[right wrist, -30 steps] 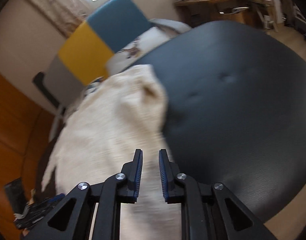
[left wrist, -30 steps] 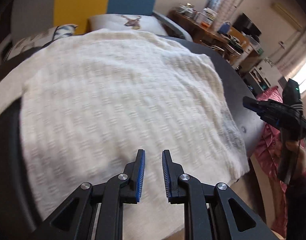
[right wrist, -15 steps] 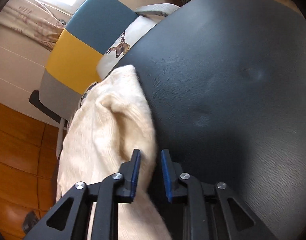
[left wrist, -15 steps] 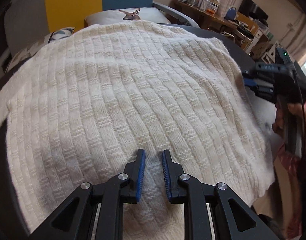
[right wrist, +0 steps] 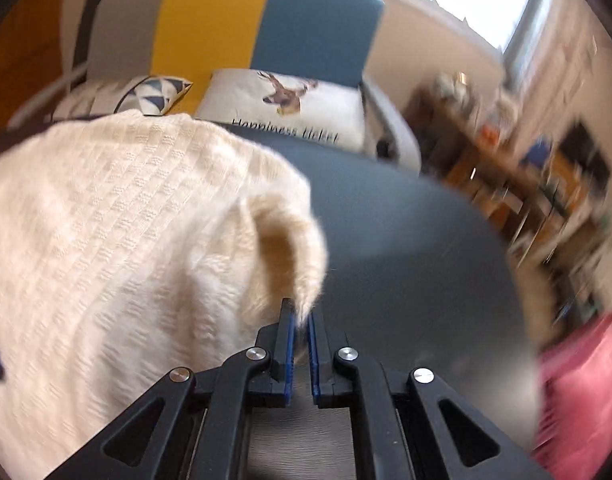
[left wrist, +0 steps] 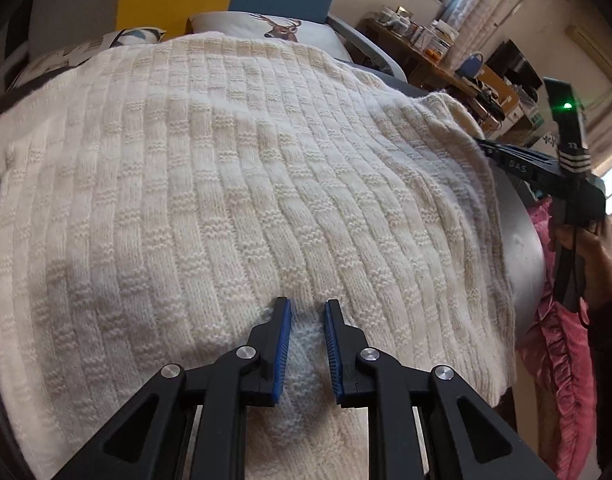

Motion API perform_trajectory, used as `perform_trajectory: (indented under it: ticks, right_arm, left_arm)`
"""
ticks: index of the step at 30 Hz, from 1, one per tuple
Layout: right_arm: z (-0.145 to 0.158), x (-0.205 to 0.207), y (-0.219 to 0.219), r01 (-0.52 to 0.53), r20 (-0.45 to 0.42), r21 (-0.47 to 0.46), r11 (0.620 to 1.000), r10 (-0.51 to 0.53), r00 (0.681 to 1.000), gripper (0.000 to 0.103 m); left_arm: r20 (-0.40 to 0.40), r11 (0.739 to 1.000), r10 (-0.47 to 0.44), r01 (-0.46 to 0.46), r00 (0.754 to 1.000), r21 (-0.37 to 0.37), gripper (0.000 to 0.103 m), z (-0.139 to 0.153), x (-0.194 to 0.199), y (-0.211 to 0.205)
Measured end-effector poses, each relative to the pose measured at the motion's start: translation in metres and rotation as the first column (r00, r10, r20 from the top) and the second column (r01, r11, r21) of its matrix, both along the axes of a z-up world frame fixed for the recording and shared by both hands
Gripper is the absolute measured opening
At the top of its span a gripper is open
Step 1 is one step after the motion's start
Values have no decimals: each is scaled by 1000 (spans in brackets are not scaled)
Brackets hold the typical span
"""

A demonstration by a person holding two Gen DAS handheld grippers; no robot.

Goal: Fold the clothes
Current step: 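Grasp the sweater edge with the right gripper and fold it over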

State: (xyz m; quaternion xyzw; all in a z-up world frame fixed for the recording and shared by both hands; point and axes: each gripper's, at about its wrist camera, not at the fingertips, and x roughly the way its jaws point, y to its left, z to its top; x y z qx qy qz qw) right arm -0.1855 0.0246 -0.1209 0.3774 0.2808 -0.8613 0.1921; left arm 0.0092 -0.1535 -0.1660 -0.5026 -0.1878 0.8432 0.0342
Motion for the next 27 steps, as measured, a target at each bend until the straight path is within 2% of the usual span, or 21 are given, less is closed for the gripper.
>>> perform_trajectory:
  ticks: [6,9,13,15,17,18,20,22,24,25,27]
  right_arm:
    - [43,15,-25,-34,-195,175,984,69,978,4]
    - [64,13,-31,10,-299,256,967,69,952,0]
    - [98,-4,-29,31,-258,204,978,23,966,0]
    - [108,-13,-20,44,-170,84,996,-29,985,1]
    - [97,-20,-4,83,-27,-19,996,-84,996,6]
    - [86,-22,8,113,55,-85,990,-109,993,12]
    - [62,-27,33,187,221,-208,960,-140,965,21]
    - [28,-31,63,300,362,-306,904,-181,915,21]
    - [-5,-30,90,421,465,-379,824,-223,857,21]
    - [-20,-29,100,463,507,-413,785,-224,832,21]
    - [-42,-29,106,506,559,-470,723,-199,805,23]
  left_arm:
    - [21,1000,8,-8,1000,-12,18,3,9,-2]
    - [41,1000,10,-10,999,-6,18,-1,17,-7]
    - [49,999,6,-8,999,49,18,-5,22,-19]
    - [56,997,10,-14,998,73,18,-6,21,-22]
    - [62,997,11,-16,998,81,18,-6,20,-24]
    - [64,997,10,-15,998,78,18,-5,20,-24]
    - [66,998,0,-4,998,58,18,-3,21,-22]
    - [65,999,-12,10,998,31,18,-2,22,-19]
    - [63,1000,-27,27,998,1,18,-1,22,-15]
    - [63,999,-34,35,997,-15,18,0,22,-14]
    - [59,997,-48,52,997,-61,18,1,22,-7]
